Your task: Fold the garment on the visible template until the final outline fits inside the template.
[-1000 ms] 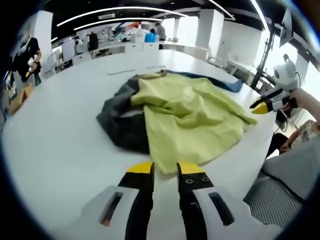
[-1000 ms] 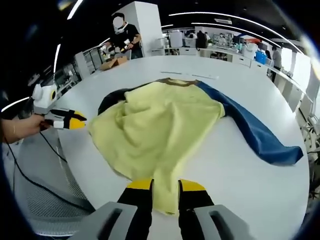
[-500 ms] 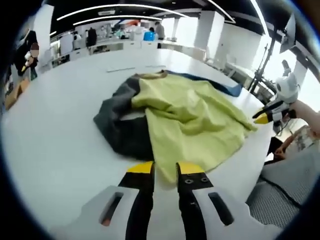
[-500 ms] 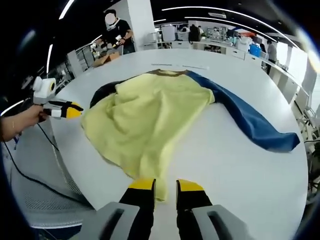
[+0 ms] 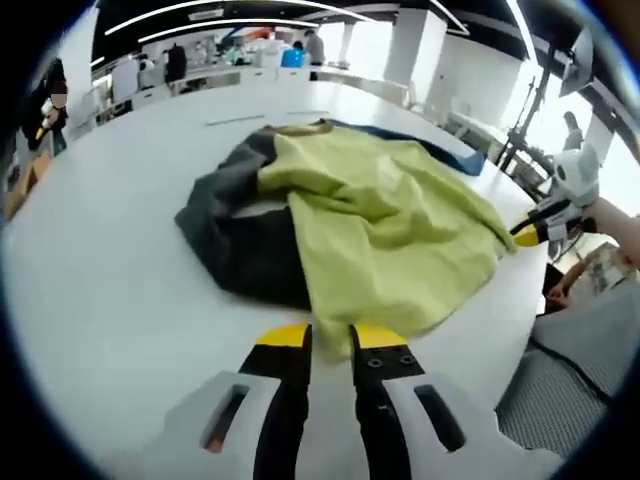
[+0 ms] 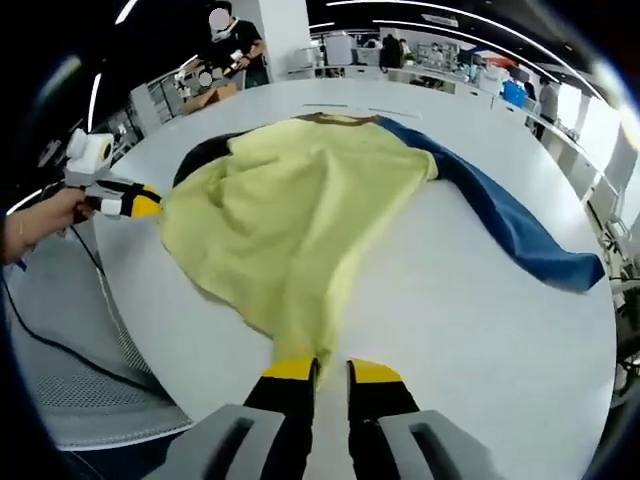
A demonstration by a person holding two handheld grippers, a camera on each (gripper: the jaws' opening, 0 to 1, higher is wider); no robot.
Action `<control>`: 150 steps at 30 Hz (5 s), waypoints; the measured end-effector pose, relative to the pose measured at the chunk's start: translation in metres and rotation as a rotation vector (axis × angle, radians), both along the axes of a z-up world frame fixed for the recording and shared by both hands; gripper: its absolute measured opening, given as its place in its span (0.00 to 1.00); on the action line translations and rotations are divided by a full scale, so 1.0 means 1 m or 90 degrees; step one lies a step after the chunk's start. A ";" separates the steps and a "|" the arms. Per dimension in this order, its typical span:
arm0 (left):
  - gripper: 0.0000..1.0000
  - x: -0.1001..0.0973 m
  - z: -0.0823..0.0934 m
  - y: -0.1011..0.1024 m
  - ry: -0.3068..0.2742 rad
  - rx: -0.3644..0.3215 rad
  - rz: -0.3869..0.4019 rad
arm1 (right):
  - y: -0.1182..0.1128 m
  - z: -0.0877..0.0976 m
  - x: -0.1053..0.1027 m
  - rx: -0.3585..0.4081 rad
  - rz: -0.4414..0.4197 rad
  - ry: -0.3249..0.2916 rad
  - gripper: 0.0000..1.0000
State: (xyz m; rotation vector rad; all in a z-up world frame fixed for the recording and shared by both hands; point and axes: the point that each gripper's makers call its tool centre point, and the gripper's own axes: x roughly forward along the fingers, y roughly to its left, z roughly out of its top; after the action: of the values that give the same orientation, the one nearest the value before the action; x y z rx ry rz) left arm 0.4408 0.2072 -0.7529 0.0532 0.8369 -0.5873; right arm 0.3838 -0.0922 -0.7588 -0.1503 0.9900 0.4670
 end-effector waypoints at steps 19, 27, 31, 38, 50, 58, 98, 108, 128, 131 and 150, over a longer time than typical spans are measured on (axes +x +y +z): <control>0.00 0.001 0.007 -0.001 -0.006 -0.016 0.007 | 0.004 0.001 0.000 0.050 -0.031 0.020 0.00; 0.00 -0.003 0.041 -0.009 -0.025 -0.061 0.012 | -0.011 0.035 0.011 0.048 -0.058 -0.040 0.00; 0.00 -0.005 0.055 -0.012 -0.035 -0.075 0.014 | -0.021 0.061 0.019 0.048 -0.079 -0.083 0.00; 0.00 -0.017 0.077 -0.019 -0.037 -0.107 0.017 | -0.028 0.092 0.021 0.043 -0.090 -0.121 0.00; 0.00 -0.045 0.093 -0.015 -0.012 -0.153 0.055 | -0.034 0.105 0.009 0.033 -0.109 -0.132 0.00; 0.00 -0.072 0.074 -0.016 0.046 -0.145 0.075 | -0.036 0.095 -0.002 0.027 -0.117 -0.114 0.00; 0.00 -0.108 -0.007 0.019 0.165 0.038 0.059 | -0.044 0.006 -0.043 0.013 -0.129 0.030 0.00; 0.12 -0.101 0.003 0.024 0.116 0.056 0.052 | -0.043 0.013 -0.041 0.008 -0.096 0.014 0.05; 0.76 -0.071 0.036 0.012 -0.012 -0.002 0.013 | -0.068 0.058 0.011 0.079 -0.126 -0.145 0.60; 0.82 -0.068 0.038 0.012 -0.025 -0.001 0.009 | -0.082 0.062 0.018 0.083 -0.144 -0.158 0.63; 0.99 -0.056 0.054 0.005 -0.083 -0.042 0.013 | -0.163 0.091 0.074 0.054 -0.202 -0.232 0.63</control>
State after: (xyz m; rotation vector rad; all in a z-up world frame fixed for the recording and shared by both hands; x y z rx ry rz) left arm 0.3851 0.2121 -0.6992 0.0228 0.6914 -0.5850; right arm 0.4578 -0.2550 -0.6673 0.0008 0.6189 0.1803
